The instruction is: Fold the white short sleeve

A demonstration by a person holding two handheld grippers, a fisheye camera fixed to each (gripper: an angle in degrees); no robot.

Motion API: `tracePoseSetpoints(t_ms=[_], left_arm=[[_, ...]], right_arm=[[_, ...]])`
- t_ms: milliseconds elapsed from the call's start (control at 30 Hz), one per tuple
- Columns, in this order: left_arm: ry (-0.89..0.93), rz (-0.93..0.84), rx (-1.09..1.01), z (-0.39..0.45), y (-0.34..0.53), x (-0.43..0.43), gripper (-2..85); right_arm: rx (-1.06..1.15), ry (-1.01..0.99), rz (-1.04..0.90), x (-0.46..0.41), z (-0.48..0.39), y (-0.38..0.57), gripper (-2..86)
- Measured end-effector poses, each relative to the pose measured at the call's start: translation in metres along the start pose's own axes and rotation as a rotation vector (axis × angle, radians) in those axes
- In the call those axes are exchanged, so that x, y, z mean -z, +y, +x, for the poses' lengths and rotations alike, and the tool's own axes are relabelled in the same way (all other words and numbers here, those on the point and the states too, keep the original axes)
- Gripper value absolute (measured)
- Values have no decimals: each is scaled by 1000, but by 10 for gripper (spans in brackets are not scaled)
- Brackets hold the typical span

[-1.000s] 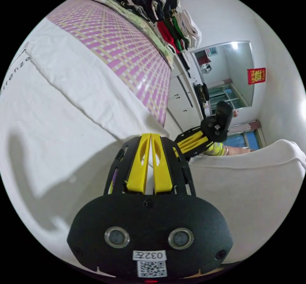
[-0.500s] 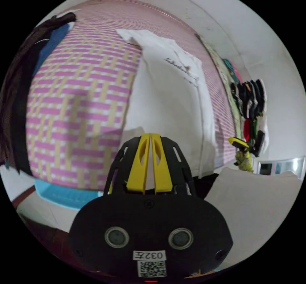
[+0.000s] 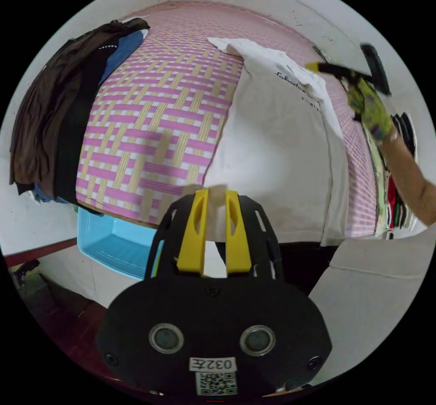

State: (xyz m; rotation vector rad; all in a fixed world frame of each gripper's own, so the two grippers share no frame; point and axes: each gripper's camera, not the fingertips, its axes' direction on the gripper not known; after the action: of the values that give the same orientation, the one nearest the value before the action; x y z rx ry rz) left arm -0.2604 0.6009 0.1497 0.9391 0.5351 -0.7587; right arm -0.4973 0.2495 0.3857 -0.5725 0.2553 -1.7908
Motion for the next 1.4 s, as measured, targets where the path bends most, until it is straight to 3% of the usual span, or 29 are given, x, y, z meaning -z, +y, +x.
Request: tracePoseSetpoints(t_ms=[133, 400, 633, 833, 967, 1133, 1200, 1267, 1400], left_arm=[[-84, 28, -32, -3, 10, 11, 9], [130, 17, 108, -69, 19, 28, -9], [218, 26, 128, -103, 27, 34, -10], [228, 41, 135, -118, 33, 39, -10], [227, 71, 148, -123, 39, 43, -10], [253, 99, 147, -125, 45, 44, -10], [281, 98, 161, -130, 44, 44, -10], [264, 98, 137, -128, 42, 49, -10], [224, 129, 54, -110, 40, 73, -10]], right_arm=[[22, 47, -22, -33, 24, -105, -3], [-157, -41, -85, -112, 112, -259, 31], [-297, 55, -132, -147, 168, -299, 61], [-246, 145, -356, -215, 159, -331, 103], [-154, 406, -503, -261, 137, -334, 111], [-163, 426, -475, -269, 145, -324, 66], [-184, 463, -462, -268, 161, -314, 9], [-233, 386, -429, -259, 178, -304, -1], [-359, 136, -109, -182, 219, -254, -7]])
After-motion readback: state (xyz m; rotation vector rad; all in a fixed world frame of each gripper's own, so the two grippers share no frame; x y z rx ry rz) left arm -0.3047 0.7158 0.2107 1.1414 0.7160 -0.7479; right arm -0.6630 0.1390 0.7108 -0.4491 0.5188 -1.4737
